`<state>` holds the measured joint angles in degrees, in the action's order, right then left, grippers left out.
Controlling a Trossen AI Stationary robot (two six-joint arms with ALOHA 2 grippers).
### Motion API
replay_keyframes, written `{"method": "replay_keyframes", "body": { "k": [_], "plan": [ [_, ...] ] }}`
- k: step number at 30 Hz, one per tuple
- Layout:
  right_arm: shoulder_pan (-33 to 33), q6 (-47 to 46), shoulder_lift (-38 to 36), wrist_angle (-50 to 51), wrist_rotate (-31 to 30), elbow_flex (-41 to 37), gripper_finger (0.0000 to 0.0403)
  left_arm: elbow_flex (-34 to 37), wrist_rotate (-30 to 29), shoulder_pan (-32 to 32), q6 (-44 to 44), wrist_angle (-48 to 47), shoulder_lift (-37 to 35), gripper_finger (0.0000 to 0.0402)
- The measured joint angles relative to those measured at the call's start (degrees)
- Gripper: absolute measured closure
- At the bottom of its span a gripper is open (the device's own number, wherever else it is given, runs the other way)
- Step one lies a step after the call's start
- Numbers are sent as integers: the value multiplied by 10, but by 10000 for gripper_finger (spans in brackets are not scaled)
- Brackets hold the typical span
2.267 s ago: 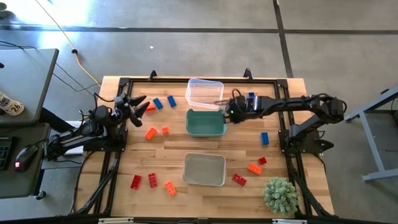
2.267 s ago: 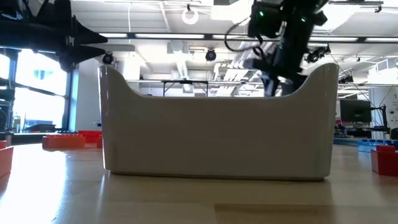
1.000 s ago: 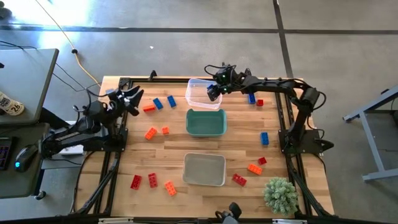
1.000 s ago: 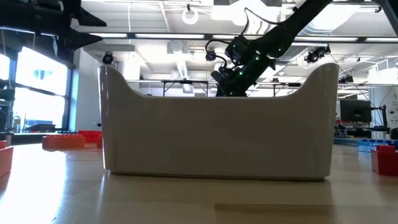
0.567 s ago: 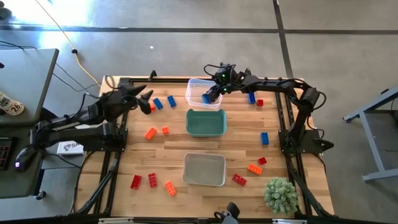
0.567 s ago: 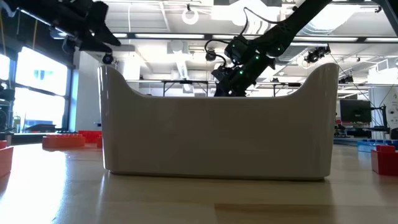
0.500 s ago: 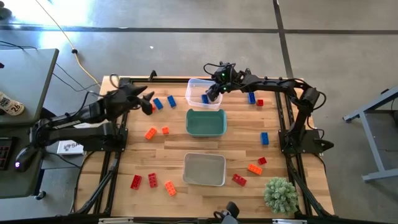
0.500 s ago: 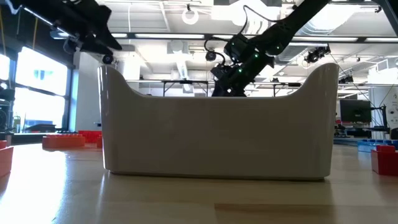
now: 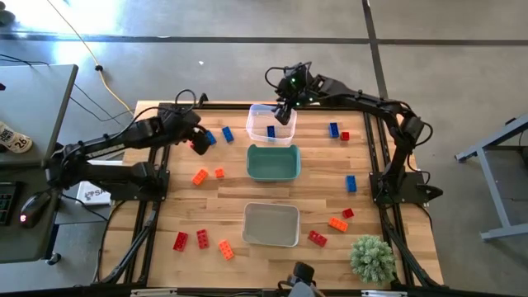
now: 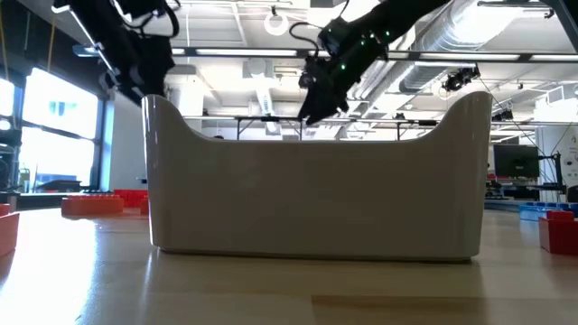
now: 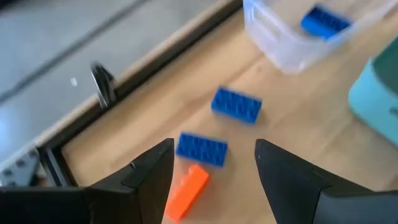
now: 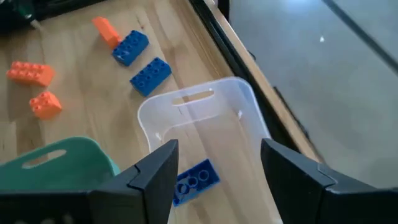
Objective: Sort & place blocks by color
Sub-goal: Put the orange game piece into the green bin
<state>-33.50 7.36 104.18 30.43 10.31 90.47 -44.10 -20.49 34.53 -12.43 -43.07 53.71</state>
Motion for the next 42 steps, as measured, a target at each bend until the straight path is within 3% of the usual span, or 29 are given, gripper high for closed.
{"method": "replay_keyframes", "body": {
  "k": [5,13,29,42],
  "plan": [
    [0,48,0,56,0,53,187,-19,41,35,-3,-43,64,188],
    [0,50,0,82,-2,85,187,-54,79,69,24,-98,161,188],
    [3,-75,0,97,-6,85,187,-64,53,87,120,-101,272,188],
    [13,-115,0,98,-13,85,187,-64,42,114,176,-92,353,188]
  ]
}}
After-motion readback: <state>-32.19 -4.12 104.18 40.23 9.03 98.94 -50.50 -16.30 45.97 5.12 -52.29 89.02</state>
